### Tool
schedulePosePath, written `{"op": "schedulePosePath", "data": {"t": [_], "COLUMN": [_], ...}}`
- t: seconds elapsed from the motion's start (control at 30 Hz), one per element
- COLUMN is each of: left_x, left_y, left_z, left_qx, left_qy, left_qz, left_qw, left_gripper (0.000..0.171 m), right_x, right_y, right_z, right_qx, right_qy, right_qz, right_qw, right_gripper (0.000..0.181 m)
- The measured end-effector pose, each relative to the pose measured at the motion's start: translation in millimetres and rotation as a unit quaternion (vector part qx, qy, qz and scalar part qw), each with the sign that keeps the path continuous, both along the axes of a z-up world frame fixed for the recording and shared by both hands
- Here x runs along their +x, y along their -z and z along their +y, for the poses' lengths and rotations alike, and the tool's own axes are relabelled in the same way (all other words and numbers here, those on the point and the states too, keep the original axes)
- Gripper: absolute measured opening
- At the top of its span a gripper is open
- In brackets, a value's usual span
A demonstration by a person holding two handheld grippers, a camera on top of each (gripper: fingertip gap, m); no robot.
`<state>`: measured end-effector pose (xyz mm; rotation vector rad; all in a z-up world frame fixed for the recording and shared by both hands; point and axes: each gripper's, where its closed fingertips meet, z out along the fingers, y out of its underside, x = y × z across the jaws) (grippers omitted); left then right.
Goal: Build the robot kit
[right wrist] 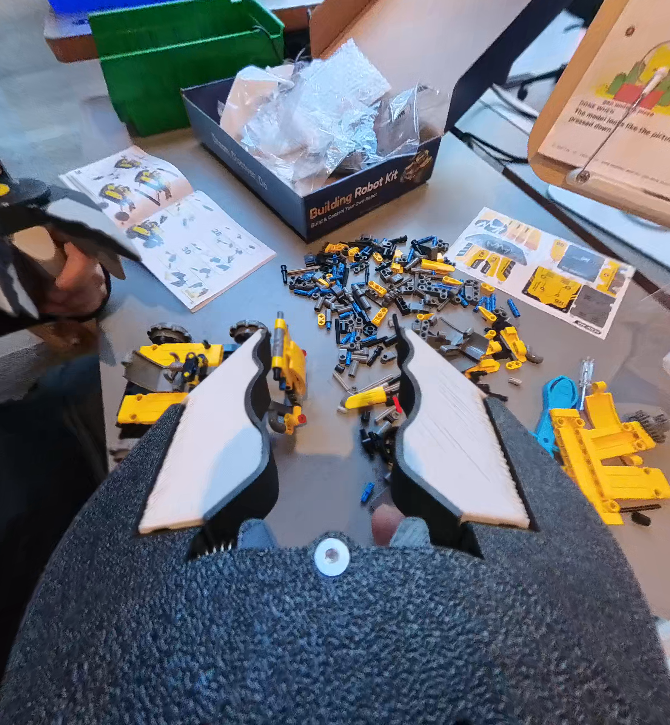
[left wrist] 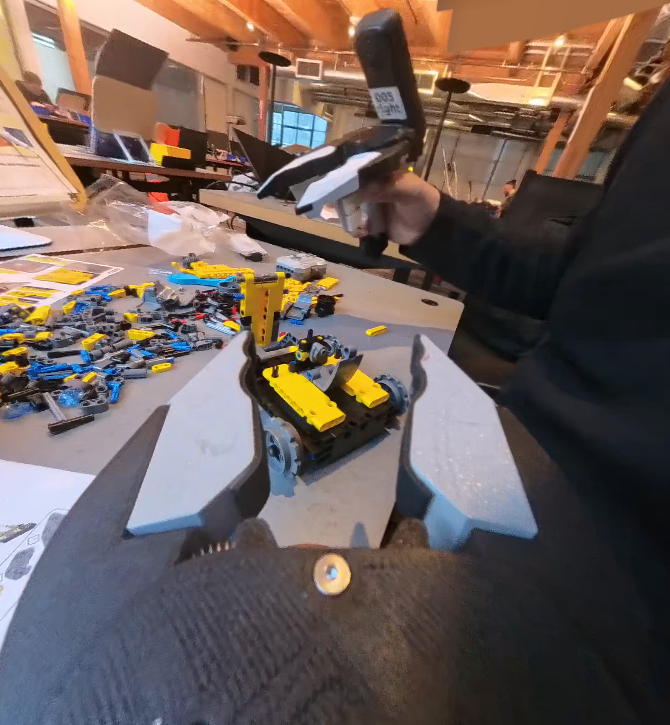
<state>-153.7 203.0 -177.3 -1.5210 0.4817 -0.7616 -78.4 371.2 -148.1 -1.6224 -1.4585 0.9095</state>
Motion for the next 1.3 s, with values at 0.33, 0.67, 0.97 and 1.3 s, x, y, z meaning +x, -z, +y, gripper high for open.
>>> {"op": "schedulePosePath", "data": {"t": [0.33, 0.67, 0.97, 1.3], "left_x": [2, 21, 27, 19], "left_y": [5, 13, 17, 26], "left_z": [-4, 0, -11, -9], "left_qx": [0.030, 0.024, 0.022, 0.009], "left_qy": [-0.045, -0.039, -0.040, -0.045], "left_qz": [0.059, 0.088, 0.108, 0.117], "left_qw": [0.997, 0.995, 0.993, 0.992], "left_gripper": [0.072, 0.078, 0.076, 0.076], "right_x": [1, 37, 20, 15], "right_y": [17, 31, 38, 54], "right_z": [-22, -59, -71, -85], "right_qx": [0.013, -0.001, -0.046, -0.041], "right_qy": [0.066, 0.055, 0.017, -0.025], "right_qz": [-0.006, -0.025, -0.026, -0.068], "right_qw": [0.998, 0.998, 0.998, 0.996], "right_gripper": [0.077, 0.072, 0.077, 0.077]}}
